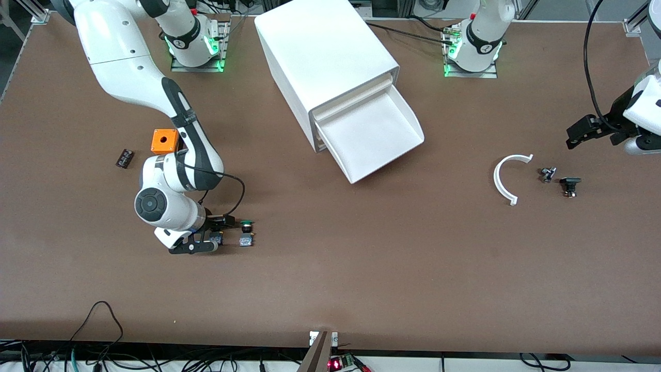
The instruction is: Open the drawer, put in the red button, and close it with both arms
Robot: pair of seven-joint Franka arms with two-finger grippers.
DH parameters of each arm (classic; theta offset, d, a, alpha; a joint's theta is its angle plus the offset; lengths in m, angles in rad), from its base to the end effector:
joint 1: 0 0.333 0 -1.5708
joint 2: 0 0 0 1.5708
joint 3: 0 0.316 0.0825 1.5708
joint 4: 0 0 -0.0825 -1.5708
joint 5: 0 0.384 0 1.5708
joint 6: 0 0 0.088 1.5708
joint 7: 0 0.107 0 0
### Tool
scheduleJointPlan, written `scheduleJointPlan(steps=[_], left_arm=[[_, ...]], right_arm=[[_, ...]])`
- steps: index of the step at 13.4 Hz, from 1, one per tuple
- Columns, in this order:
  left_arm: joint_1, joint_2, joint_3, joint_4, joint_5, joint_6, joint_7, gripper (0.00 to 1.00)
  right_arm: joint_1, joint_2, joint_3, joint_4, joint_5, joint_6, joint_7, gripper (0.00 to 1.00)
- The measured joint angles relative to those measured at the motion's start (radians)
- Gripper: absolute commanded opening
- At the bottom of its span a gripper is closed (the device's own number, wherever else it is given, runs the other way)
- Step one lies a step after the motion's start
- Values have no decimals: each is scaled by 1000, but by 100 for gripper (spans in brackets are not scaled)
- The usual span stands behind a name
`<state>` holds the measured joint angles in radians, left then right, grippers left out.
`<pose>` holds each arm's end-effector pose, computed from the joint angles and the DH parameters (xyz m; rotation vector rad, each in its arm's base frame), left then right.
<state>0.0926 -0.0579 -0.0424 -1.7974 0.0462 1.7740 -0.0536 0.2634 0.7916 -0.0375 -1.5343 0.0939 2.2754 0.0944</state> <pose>0.5473 0.0310 0.5663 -3.0898 -0.1473 -0.0534 0.6824 0.1631 0.1823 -3.1033 -0.1232 0.0866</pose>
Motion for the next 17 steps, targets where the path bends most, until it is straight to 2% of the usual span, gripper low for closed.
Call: scheduleJointPlan(steps=[1, 3, 7, 10, 13, 17], left_arm=[[-2, 0, -2, 14, 0, -18, 0, 100], [-3, 1, -16, 48, 0, -53, -1, 100], [-4, 23, -39, 140, 0, -123, -12, 100], [-3, 38, -38, 155, 0, -132, -27, 100], [-3, 46, -38, 155, 0, -132, -34, 100], [-3, 49, -38, 155, 0, -132, -37, 100]], right_arm=[[0, 1, 0, 0, 0, 3, 0, 93], [0, 1, -1, 0, 0, 4, 0, 67], [4, 1, -1, 8, 0, 5, 0, 40], [8, 1, -1, 10, 0, 5, 0, 34], [8, 1, -1, 11, 0, 5, 0, 22], [8, 1, -1, 11, 0, 5, 0, 18]])
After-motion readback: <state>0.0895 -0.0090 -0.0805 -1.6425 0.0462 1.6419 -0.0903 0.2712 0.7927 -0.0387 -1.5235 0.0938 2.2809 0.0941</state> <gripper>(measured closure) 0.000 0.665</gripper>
